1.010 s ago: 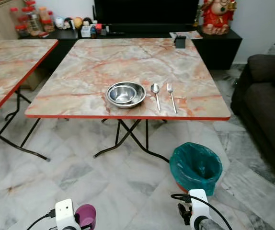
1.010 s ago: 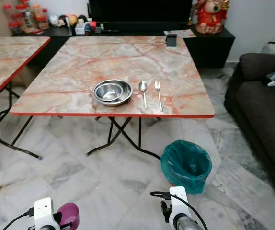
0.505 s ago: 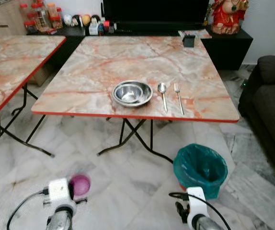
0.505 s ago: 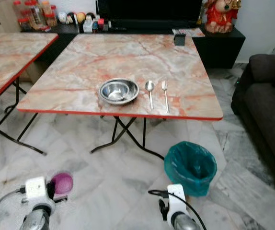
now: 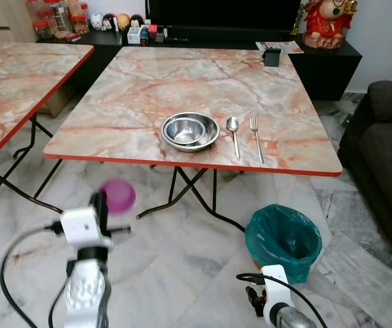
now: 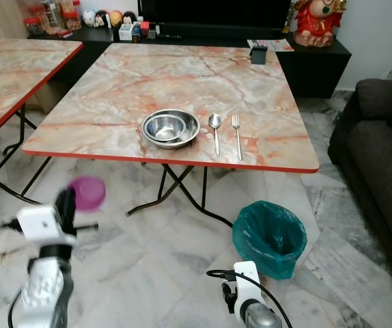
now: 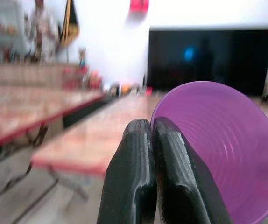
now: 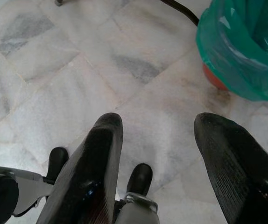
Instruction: Setting the table
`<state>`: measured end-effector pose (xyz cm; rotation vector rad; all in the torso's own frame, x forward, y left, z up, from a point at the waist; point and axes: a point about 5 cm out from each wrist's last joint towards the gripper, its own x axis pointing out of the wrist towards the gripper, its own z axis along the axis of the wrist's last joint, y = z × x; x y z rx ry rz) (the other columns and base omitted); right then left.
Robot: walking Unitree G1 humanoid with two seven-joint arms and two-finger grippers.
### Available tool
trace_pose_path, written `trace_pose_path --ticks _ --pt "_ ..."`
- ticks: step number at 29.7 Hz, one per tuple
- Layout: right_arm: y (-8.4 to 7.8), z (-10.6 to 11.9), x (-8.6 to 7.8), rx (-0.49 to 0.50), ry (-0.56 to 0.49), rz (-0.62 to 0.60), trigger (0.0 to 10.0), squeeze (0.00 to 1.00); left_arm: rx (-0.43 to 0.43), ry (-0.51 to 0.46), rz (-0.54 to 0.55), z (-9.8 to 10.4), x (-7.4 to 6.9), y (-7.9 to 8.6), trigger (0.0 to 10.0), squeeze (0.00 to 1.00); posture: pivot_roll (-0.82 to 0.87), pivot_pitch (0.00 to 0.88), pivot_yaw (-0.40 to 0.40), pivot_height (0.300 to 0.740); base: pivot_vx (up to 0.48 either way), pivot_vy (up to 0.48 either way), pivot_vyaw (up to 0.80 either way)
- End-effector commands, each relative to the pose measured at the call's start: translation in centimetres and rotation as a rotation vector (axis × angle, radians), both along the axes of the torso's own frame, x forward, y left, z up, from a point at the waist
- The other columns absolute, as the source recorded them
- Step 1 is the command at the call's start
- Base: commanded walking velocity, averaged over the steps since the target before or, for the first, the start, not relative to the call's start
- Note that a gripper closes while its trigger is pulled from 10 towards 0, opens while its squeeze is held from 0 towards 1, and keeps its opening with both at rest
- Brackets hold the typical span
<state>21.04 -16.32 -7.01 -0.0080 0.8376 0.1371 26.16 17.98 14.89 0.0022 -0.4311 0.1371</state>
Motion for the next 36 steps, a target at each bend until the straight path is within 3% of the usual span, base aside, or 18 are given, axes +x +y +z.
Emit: trace_pose_path --ticks 1,2,3,4,12,24,36 --pt "-0.1 0.1 0.2 -0.005 0.003 0.003 10.0 0.0 0.0 0.03 -0.004 -0.3 -0.1 -0.2 10.0 0.0 0.13 0.046 -0.043 0.74 0.0 0.0 0.0" --pt "-0.1 0.1 0.2 -0.005 0.003 0.003 10.0 0.0 0.0 0.032 -0.004 -0.2 -0.1 -0.2 10.0 0.0 0.13 0.046 -0.043 0.74 0.0 0.0 0.0" --pt "-0.1 0.1 0.3 -0.006 0.003 0.002 10.0 0.0 -0.018 -0.045 -0.04 2.5 0.9 -1.2 10.0 0.0 0.12 0.041 -0.041 0.74 0.0 0.0 0.0" --pt "-0.1 0.1 0.3 -0.006 0.002 0.001 10.0 0.0 -0.025 -0.062 -0.048 3.2 1.2 -1.5 10.0 0.0 0.12 0.041 -0.041 0.74 0.0 0.0 0.0" --pt "-0.1 0.1 0.2 0.001 0.0 -0.013 10.0 0.0 -0.073 -0.125 -0.044 6.8 3.4 -2.1 10.0 0.0 0.09 0.04 -0.035 0.74 0.212 0.0 0.0" --pt "-0.6 -0.2 -0.3 -0.014 0.02 -0.028 10.0 0.0 -0.068 -0.178 -0.019 9.1 3.9 -0.9 10.0 0.0 0.08 0.034 -0.03 0.74 0.348 0.0 0.0" --pt "-2.3 -1.6 -3.5 -0.038 0.088 -0.087 10.0 0.0 -0.071 -0.203 -0.028 10.1 4.0 -0.8 10.0 0.0 0.07 0.043 -0.021 0.74 0.367 0.0 0.0"
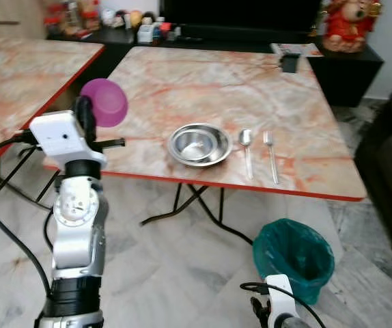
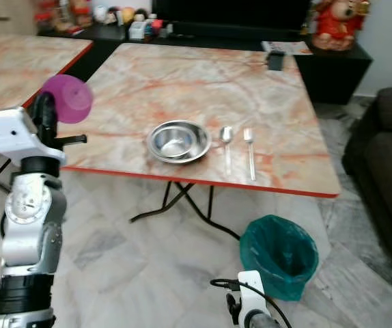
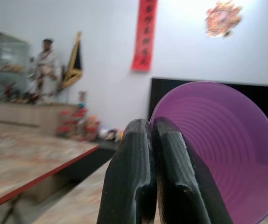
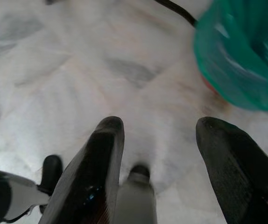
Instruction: Setting the table
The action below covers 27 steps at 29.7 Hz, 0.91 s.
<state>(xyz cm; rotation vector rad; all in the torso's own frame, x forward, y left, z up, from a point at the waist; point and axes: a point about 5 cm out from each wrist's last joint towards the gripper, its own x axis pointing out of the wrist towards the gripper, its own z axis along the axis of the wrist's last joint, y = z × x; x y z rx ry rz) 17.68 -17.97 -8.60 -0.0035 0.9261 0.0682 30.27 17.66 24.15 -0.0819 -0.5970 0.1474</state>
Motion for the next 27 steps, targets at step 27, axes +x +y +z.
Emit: trace_pose_path --ticks 27 --pt "-1.4 0.0 -0.6 -0.011 -0.013 -0.099 10.0 0.0 0.007 0.038 -0.093 0.1 0.4 0.3 10.0 0.0 0.06 0.047 -0.005 0.74 0.302 0.0 0.0"
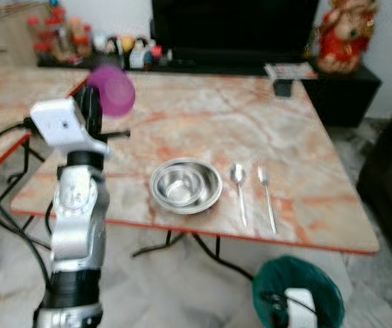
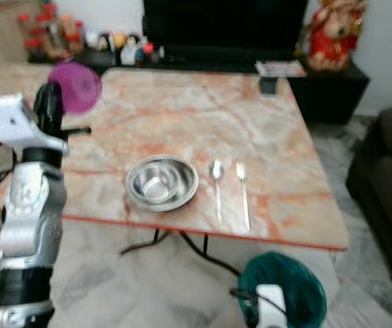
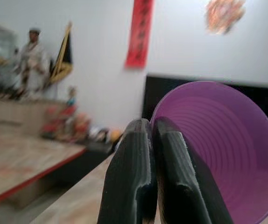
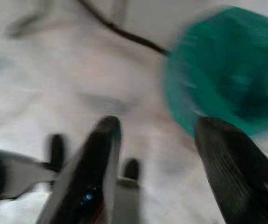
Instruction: Setting the table
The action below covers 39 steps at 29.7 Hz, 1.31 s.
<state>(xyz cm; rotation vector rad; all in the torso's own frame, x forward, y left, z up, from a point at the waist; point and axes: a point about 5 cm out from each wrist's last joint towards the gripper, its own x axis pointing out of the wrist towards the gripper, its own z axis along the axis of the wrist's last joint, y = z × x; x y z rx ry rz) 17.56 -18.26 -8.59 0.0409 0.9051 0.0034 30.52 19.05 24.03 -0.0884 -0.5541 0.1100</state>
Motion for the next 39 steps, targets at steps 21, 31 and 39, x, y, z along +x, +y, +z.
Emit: trace_pose_path --ticks 21,31,39 --pt "-0.6 0.1 -0.1 0.005 -0.021 -0.05 10.0 0.0 0.006 0.048 -0.115 -0.3 0.4 -1.6 10.0 0.0 0.05 0.037 0.023 0.74 0.0 0.324 -0.12" --pt "-0.3 0.0 -0.2 0.012 -0.019 -0.059 10.0 0.0 0.036 0.049 -0.153 0.1 0.6 -2.3 10.0 0.0 0.04 0.028 0.04 0.74 0.0 0.376 0.0" --pt "-0.1 -0.2 -0.5 0.017 -0.011 -0.076 10.0 0.0 0.055 0.05 -0.191 0.6 0.8 -3.2 10.0 0.0 0.04 0.032 0.055 0.74 0.04 0.0 0.0"
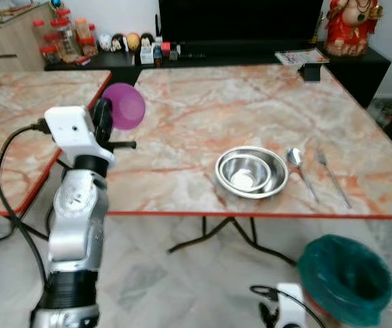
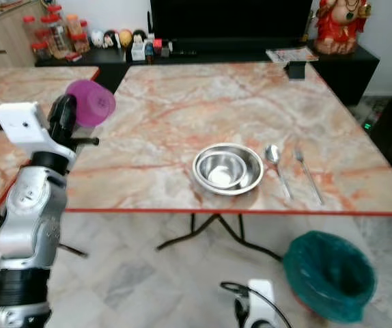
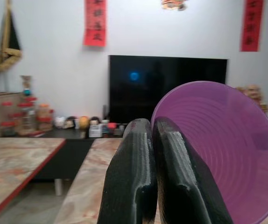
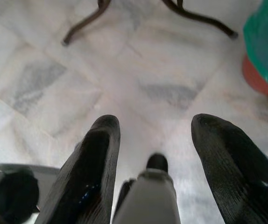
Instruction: Setting the table
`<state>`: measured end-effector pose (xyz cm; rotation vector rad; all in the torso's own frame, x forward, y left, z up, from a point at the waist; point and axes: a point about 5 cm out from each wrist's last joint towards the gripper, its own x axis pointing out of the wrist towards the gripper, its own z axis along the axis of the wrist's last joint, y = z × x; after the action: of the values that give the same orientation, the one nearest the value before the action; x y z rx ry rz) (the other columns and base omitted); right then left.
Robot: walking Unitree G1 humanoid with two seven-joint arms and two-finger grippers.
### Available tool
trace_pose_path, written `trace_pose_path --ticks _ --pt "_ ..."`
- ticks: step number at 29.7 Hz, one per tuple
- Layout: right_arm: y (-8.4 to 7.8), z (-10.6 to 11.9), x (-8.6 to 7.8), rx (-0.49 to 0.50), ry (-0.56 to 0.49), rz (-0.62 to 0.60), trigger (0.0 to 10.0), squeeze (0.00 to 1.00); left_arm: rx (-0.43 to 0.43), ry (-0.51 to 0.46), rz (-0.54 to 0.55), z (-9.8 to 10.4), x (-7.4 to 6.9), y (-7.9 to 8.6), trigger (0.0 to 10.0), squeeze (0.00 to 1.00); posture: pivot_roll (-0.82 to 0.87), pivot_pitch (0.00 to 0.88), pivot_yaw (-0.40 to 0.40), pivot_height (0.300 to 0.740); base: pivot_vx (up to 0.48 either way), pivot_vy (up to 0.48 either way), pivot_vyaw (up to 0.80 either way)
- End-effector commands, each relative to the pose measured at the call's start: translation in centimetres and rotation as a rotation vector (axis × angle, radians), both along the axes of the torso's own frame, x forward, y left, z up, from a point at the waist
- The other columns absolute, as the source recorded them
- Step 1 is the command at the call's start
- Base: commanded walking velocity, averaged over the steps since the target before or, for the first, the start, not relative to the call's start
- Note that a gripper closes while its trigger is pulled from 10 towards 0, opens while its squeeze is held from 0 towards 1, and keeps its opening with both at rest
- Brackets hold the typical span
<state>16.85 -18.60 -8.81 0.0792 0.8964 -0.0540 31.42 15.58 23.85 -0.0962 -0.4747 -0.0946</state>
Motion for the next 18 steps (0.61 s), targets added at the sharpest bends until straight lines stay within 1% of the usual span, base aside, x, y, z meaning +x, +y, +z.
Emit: trace_pose_path --ticks 1,7,18 --pt "0.25 0.03 0.14 0.008 -0.004 -0.011 10.0 0.0 0.011 -0.02 0.015 0.77 -0.05 0.32 10.0 0.0 0.04 0.032 0.055 0.74 0.322 0.0 0.0" --pt "0.53 -0.06 0.04 0.018 0.0 -0.015 10.0 0.0 0.009 -0.01 0.018 0.64 0.0 0.46 10.0 0.0 0.04 0.041 0.058 0.74 0.36 0.0 0.0" --pt "0.33 -0.03 0.05 0.008 0.001 -0.025 10.0 0.0 0.01 -0.002 -0.001 0.56 -0.06 0.19 10.0 0.0 0.04 0.046 0.058 0.74 0.395 0.0 0.0"
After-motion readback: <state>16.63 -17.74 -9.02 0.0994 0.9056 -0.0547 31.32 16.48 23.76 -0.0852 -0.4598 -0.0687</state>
